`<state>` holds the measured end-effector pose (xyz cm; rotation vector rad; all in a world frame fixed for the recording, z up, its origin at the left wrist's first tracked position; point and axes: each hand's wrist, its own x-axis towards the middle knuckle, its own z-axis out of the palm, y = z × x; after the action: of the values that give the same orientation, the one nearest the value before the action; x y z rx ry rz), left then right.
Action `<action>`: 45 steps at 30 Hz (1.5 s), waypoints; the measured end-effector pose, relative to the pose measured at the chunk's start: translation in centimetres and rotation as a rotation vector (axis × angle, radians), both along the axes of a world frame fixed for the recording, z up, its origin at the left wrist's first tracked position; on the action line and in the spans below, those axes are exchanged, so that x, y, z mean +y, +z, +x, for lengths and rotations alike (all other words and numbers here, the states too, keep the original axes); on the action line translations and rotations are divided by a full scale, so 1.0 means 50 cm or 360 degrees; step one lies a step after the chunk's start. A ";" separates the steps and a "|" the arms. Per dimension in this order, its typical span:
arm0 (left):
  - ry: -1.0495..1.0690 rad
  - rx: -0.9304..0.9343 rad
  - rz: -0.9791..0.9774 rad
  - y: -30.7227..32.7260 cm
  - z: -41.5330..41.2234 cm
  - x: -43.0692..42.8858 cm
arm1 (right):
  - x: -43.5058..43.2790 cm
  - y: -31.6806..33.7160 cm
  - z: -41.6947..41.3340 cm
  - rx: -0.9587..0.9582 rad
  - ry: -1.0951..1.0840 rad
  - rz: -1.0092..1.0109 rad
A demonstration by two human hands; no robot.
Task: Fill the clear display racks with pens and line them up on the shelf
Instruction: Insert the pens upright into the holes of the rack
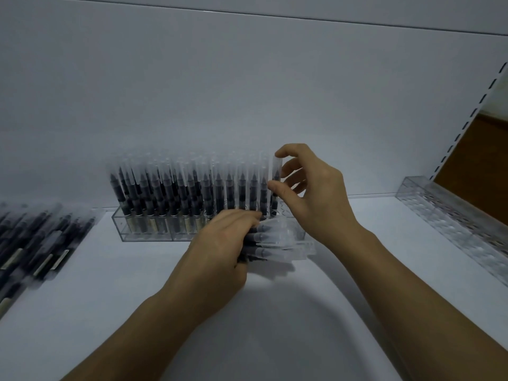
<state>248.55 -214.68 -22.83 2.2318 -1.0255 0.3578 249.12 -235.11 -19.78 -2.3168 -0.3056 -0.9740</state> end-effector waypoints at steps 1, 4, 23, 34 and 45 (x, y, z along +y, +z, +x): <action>0.0004 0.0045 -0.0097 0.001 -0.003 0.002 | -0.001 -0.002 -0.004 -0.0030 -0.0017 -0.0006; 0.0037 0.0337 -0.0434 0.007 -0.008 0.010 | 0.000 -0.004 -0.026 -0.0121 -0.0050 0.0063; -0.0416 0.1330 -0.0879 0.018 -0.020 0.000 | 0.053 -0.005 -0.060 0.0353 0.0437 0.0391; -0.0006 0.0530 -0.0586 -0.006 0.011 0.023 | 0.010 0.042 -0.053 0.0200 0.0464 0.1183; -0.0077 -0.0211 0.0214 -0.004 0.016 0.013 | -0.015 0.052 -0.054 -0.0027 0.0171 0.1120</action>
<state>249.36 -214.05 -23.01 2.3231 -1.2029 0.4319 246.40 -235.86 -17.17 -1.6355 -0.0692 -0.8692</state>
